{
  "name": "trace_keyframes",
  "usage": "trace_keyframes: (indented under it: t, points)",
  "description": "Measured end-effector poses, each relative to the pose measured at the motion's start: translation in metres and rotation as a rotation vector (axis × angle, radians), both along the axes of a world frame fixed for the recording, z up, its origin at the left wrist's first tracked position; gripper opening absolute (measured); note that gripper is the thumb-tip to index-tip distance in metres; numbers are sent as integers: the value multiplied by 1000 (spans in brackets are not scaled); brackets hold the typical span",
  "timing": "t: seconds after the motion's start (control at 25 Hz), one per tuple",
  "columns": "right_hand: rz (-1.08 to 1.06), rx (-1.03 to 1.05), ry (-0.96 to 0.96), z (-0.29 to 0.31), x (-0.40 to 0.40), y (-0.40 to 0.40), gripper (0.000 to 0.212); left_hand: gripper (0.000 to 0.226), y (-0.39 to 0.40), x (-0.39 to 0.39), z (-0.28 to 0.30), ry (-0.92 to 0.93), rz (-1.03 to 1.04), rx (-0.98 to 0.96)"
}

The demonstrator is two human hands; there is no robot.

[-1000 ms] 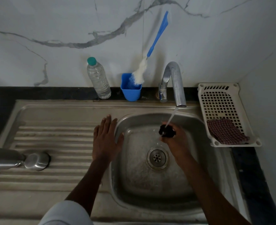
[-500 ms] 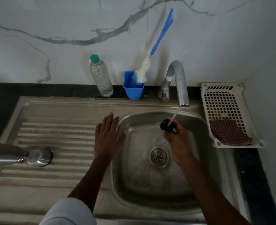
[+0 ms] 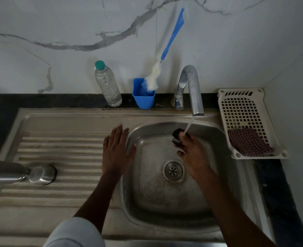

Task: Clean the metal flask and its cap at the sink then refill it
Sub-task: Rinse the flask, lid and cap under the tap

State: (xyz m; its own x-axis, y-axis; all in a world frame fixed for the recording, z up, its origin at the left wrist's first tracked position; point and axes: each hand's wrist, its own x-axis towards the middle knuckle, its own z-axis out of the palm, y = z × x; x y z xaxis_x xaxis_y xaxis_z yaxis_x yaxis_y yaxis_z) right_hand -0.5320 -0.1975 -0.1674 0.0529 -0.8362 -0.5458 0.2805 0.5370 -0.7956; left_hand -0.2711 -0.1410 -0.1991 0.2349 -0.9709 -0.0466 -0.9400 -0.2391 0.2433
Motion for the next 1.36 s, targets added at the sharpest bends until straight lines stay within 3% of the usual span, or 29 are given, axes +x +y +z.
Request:
trace_keyframes:
  t: [0.08,0.24,0.32,0.44,0.48,0.56,0.64,0.72,0.76,0.84,0.96,1.04,1.12,1.24,1.32,1.36]
  points:
    - [27,-68,154,4,4,-3,35,70,0,0,0,4,-5,-2]
    - [84,-204,418,-3,-2,-4,58,70,0,0,1,0,-11,-12]
    - [53,-217,328,-6,-7,-3,59,70,0,0,0,-4,-7,-12]
    - [-53,-79,-32,2,-6,-5,45,70,1,1,-3,-7,-15,-32]
    - [-26,-69,0,6,-4,-5,42,70,0,1,-4,-5,-19,-37]
    - [115,-162,278,9,-4,-4,42,70,1,1,-4,-1,-24,-37]
    - [199,-240,448,5,-5,0,54,72,1,2,-3,-9,-31,-16]
    - [132,-247,341,3,-6,1,58,74,1,-1,0,-5,-25,9]
    - [50,-204,204,5,-5,1,55,73,0,-6,5,53,-10,-2]
    - [-23,-120,33,11,-4,0,45,66,-7,-25,19,345,59,-123]
    - [93,-220,299,15,-6,0,42,53,-34,-74,64,870,114,-157]
    - [199,-346,576,13,-9,0,56,57,-65,-104,92,1194,104,-69]
    - [234,-446,682,12,-14,0,63,73,-98,-120,104,1460,96,64]
    - [131,-362,390,27,-21,-3,58,101,-123,-127,109,1571,107,171]
    - [97,-291,230,31,-22,-4,48,101,-123,-135,110,1578,88,225]
    - [101,-280,240,30,-20,-4,43,101,-123,-138,111,1563,73,249]
